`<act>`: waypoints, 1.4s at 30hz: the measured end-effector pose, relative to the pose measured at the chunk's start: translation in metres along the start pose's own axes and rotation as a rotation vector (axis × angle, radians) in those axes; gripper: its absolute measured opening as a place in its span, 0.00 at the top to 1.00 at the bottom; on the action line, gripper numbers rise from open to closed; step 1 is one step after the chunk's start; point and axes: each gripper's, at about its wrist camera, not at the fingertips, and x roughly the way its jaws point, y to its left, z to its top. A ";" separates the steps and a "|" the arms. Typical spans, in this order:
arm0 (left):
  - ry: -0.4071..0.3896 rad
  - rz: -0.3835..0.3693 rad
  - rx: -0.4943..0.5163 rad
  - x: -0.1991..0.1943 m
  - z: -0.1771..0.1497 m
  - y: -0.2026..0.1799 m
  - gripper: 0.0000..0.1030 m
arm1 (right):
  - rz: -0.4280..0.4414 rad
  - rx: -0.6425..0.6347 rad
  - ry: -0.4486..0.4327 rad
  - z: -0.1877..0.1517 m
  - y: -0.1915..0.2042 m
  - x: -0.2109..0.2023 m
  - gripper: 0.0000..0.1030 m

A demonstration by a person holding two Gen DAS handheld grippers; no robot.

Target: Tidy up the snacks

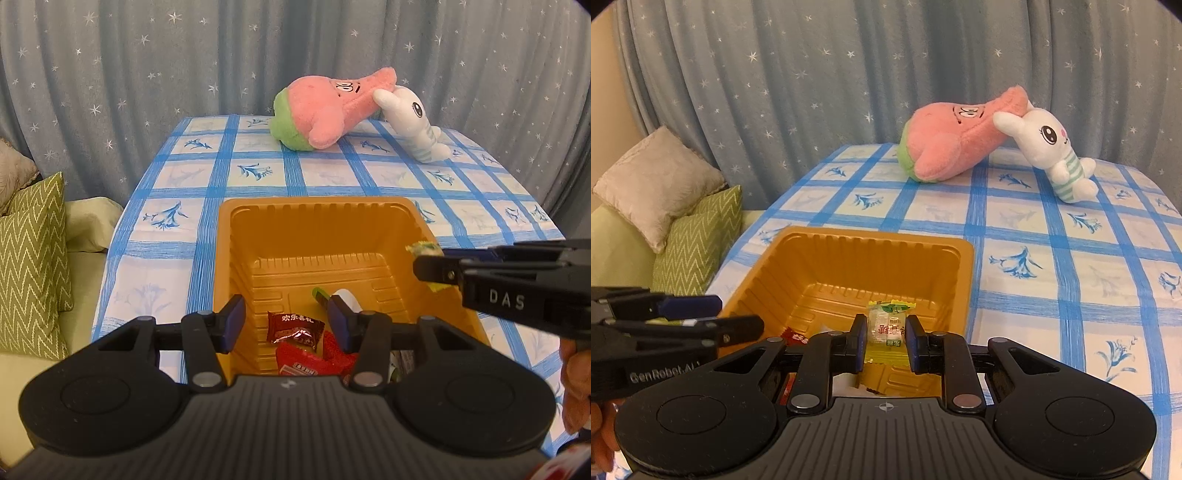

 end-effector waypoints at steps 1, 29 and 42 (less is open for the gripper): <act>0.000 0.001 -0.001 0.000 -0.001 0.000 0.56 | 0.003 0.000 -0.003 0.001 0.001 0.000 0.78; -0.059 0.074 -0.032 -0.057 -0.031 -0.008 0.04 | -0.057 0.107 -0.030 -0.015 -0.018 -0.064 0.35; -0.103 0.087 -0.083 -0.136 -0.056 -0.033 0.00 | -0.073 0.103 -0.019 -0.044 0.007 -0.135 0.22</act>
